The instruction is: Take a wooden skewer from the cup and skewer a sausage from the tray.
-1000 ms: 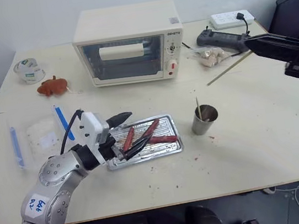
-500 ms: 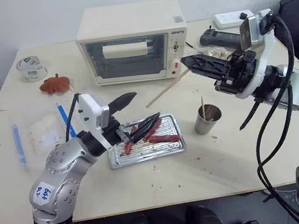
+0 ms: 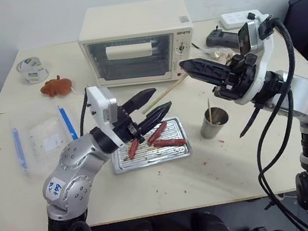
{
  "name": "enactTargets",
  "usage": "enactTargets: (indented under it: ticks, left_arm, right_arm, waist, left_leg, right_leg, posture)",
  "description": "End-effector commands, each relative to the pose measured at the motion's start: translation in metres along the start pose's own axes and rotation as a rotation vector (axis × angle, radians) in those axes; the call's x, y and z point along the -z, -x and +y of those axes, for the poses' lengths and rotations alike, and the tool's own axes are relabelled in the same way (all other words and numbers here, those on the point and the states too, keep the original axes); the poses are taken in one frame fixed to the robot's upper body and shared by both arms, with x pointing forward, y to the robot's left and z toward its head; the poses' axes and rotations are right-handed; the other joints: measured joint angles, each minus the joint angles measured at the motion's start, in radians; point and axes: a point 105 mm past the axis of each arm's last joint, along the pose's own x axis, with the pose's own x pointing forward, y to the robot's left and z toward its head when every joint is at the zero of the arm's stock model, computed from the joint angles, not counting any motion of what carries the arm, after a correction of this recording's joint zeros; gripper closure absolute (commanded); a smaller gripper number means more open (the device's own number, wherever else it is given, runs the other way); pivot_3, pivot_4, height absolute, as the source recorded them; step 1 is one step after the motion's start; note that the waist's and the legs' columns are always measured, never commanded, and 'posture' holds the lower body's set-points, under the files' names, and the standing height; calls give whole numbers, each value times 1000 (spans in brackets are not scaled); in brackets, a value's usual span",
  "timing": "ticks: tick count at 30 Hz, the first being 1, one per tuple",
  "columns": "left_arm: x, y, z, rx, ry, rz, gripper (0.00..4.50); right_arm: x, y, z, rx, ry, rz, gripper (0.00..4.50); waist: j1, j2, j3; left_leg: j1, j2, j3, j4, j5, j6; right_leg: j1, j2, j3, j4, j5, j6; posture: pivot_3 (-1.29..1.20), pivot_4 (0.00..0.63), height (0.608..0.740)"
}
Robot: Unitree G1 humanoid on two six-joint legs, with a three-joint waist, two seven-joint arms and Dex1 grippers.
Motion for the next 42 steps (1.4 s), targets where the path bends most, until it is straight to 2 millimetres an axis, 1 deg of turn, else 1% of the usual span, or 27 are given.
enactTargets:
  ticks: [1,3,4,5,6,7,16,19,23,29,33,34,36,37,38,39,40,42]
  left_arm:
    - [-11,-3,-5,41,-25,-40,1704]
    - [-11,-3,-5,47,-23,-43,1704]
    - [-11,-3,-4,47,-22,-42,2062]
    - [-11,-4,-4,47,-23,-40,2223]
    - [-11,-4,-3,47,-24,-38,2543]
    - [-12,-5,-3,47,-24,-37,2758]
    - [-15,-8,-4,60,-9,-53,2758]
    - [-16,-8,-3,62,5,-69,3351]
    - [-15,-8,-3,66,12,-71,4484]
    - [-15,-10,-2,70,12,-71,4484]
    - [-14,-9,3,40,-6,-51,4484]
    - [-14,-9,4,34,-9,-48,4500]
    - [-14,-6,7,22,-22,-35,4500]
    - [-13,-5,9,14,-29,-28,4500]
    - [-13,-3,11,10,-33,-23,4500]
    - [-13,-2,12,5,-38,-16,4500]
    - [-13,0,14,0,-42,-11,4500]
    - [-13,2,16,-3,-47,-6,4500]
  right_arm:
    - [-5,3,10,-41,11,-22,4500]
    - [-6,4,9,-40,8,-31,4500]
    - [-6,4,9,-41,7,-34,4500]
    - [-6,4,9,-43,7,-36,4500]
    - [-7,4,10,-45,7,-38,4500]
    - [-6,4,10,-46,8,-38,4500]
    - [-5,4,9,-40,5,-40,4500]
    - [-8,3,10,-42,6,-50,4500]
    - [-9,3,11,-43,12,-56,4500]
    - [-9,3,11,-37,15,-62,4500]
    - [-7,4,11,-25,23,-47,4500]
    - [-6,4,11,-23,25,-40,3961]
    - [-4,4,13,-24,39,-18,3460]
    - [-3,4,14,-20,52,-2,3065]
    - [-3,4,15,-16,60,7,2812]
    - [-3,3,15,-13,67,15,2361]
    - [-4,3,16,-12,75,20,2198]
    - [-6,3,17,-11,82,24,1550]
  waist:
    - [0,0,0]
    - [0,0,0]
    - [0,0,0]
    - [0,0,0]
    - [0,0,0]
    - [0,0,0]
    - [0,0,0]
    - [0,0,0]
    - [0,0,0]
    - [0,0,0]
    - [0,0,0]
    - [0,0,0]
    - [0,0,0]
    - [0,0,0]
    - [0,0,0]
    - [0,0,0]
    - [0,0,0]
    - [0,0,0]
  left_leg:
    - [0,0,0,0,0,0]
    - [0,0,0,0,0,0]
    - [0,0,0,0,0,0]
    - [0,0,0,0,0,0]
    - [0,0,0,0,0,0]
    - [0,0,0,0,0,0]
    - [-1,0,0,0,0,0]
    - [-1,0,0,0,0,0]
    - [-1,0,0,0,0,0]
    - [-1,0,0,0,0,0]
    - [-1,0,0,0,0,0]
    - [-1,0,0,0,0,0]
    - [-1,0,0,0,0,0]
    - [-1,0,0,0,0,0]
    - [-1,0,0,0,0,0]
    - [-1,0,0,0,0,0]
    - [-1,0,0,0,0,0]
    - [-2,0,0,0,0,0]
  right_leg:
    - [0,0,0,0,0,0]
    - [0,0,0,0,0,0]
    - [0,0,0,0,0,0]
    - [0,0,0,0,0,0]
    - [0,0,0,0,0,0]
    - [0,0,0,0,0,0]
    - [-1,0,0,0,0,0]
    - [-1,0,0,0,0,0]
    - [-1,0,0,0,0,0]
    - [-1,0,0,0,0,0]
    - [-1,0,0,0,0,0]
    - [-1,0,0,0,0,0]
    - [-1,0,0,0,0,0]
    - [-1,0,0,0,0,0]
    - [-1,0,0,0,0,0]
    - [-1,0,0,-1,0,0]
    - [-1,0,0,-1,0,0]
    - [-1,0,0,-1,0,0]
  posture:
    - [0,150,740]
    - [0,150,740]
    - [0,150,740]
    - [0,150,740]
    - [0,150,740]
    - [0,150,740]
    - [0,150,740]
    - [0,150,740]
    - [0,150,740]
    - [0,150,740]
    - [0,150,740]
    - [0,150,740]
    - [0,150,740]
    - [0,150,740]
    - [0,150,740]
    - [0,150,740]
    - [0,150,740]
    - [0,150,740]
